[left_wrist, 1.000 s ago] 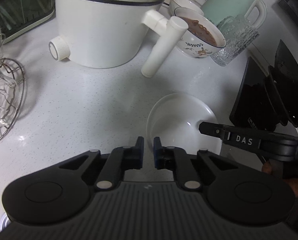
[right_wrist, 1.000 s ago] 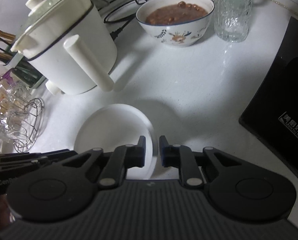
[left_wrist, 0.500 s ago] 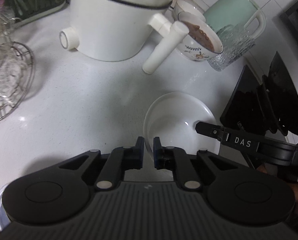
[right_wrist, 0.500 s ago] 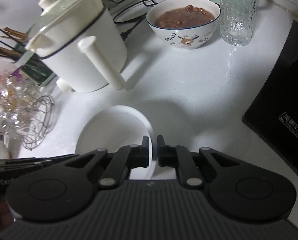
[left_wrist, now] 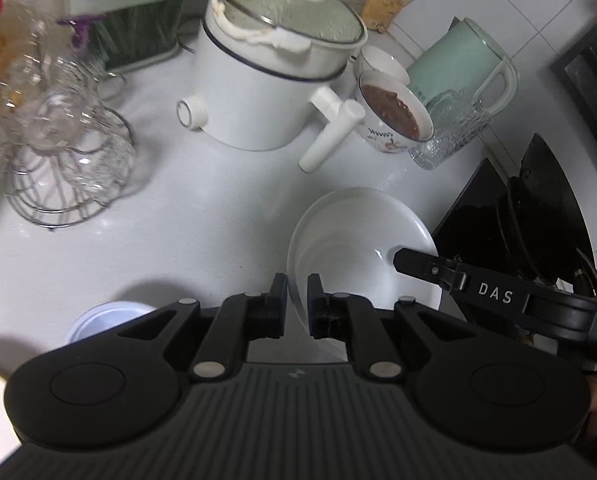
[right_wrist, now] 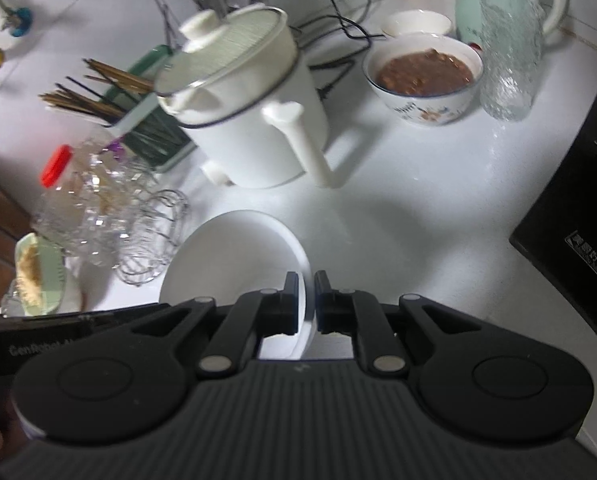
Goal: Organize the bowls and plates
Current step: 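Carry the white bowl with both grippers over the light blue bowls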
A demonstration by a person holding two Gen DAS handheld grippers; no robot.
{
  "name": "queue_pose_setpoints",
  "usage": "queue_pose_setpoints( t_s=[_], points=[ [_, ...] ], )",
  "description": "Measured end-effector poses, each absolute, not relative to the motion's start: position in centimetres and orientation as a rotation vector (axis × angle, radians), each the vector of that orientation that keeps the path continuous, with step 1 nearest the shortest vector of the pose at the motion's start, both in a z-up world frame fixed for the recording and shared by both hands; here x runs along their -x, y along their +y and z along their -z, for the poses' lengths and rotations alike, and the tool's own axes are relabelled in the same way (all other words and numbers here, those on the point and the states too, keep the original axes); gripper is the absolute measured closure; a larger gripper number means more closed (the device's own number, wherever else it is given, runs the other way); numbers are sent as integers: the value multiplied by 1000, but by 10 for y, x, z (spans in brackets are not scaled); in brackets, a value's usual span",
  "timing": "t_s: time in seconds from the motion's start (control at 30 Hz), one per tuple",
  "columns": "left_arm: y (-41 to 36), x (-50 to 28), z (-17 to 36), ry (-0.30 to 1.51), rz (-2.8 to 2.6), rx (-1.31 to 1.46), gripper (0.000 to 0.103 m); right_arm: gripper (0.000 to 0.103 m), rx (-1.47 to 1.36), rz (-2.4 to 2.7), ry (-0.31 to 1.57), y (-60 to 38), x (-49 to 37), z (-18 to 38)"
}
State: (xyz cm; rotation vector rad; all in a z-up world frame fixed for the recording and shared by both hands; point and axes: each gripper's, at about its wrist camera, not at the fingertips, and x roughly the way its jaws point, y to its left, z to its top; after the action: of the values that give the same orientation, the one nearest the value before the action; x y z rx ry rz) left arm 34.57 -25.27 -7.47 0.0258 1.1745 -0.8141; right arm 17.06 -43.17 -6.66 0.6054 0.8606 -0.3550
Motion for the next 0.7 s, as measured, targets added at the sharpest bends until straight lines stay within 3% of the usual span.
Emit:
queue_pose_setpoints(
  t_s=[0.43,0.7],
  points=[
    [-192,-347,16,1092,675,102,92,92,-600,173,839,-405,-197,26],
    [-147,-344,22,1087,515,212,92,92,-541,11,885,-377,-231,30]
  ],
)
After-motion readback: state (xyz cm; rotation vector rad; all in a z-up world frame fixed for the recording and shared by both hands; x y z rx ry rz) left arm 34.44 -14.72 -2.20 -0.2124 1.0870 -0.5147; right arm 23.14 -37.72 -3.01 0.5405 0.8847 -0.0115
